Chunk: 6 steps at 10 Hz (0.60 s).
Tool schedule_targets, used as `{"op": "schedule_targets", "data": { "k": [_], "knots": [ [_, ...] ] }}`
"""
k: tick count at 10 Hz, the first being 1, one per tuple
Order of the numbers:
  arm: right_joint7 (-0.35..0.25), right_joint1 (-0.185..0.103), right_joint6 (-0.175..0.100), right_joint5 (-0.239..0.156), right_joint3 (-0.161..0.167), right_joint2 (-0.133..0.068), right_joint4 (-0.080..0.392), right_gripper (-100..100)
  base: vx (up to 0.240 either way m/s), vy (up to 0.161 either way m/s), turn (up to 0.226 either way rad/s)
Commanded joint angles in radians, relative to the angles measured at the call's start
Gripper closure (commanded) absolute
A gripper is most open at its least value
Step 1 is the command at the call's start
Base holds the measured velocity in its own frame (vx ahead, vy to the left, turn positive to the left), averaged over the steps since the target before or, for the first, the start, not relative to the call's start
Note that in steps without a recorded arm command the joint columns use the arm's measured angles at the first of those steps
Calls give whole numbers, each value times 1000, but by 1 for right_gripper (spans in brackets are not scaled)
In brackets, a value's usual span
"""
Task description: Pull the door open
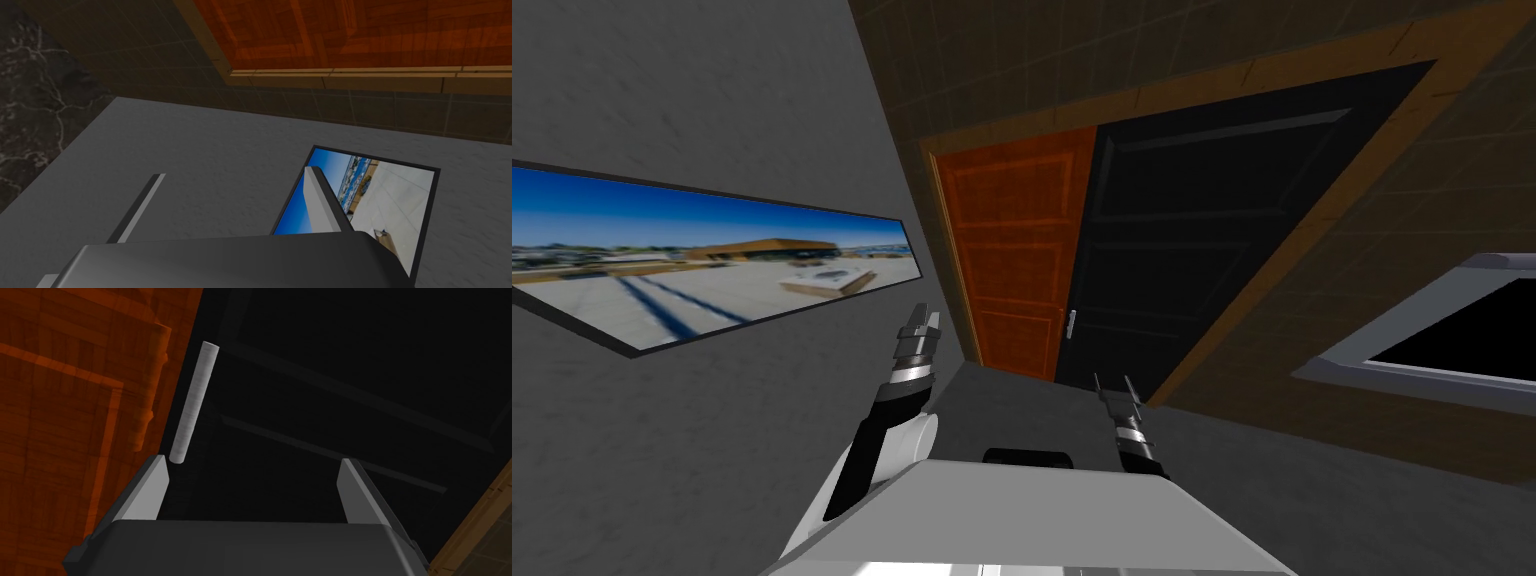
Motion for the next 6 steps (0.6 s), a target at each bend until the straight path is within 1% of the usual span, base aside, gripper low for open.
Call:
{"op": "schedule_targets", "data": {
  "k": [1,6],
  "knots": [
    [-37,-2,-10,-8,3,-4,32,-100,107,31,55],
    [-134,-11,-27,-33,9,-15,114,-100,107,14,50]
  ]
}}
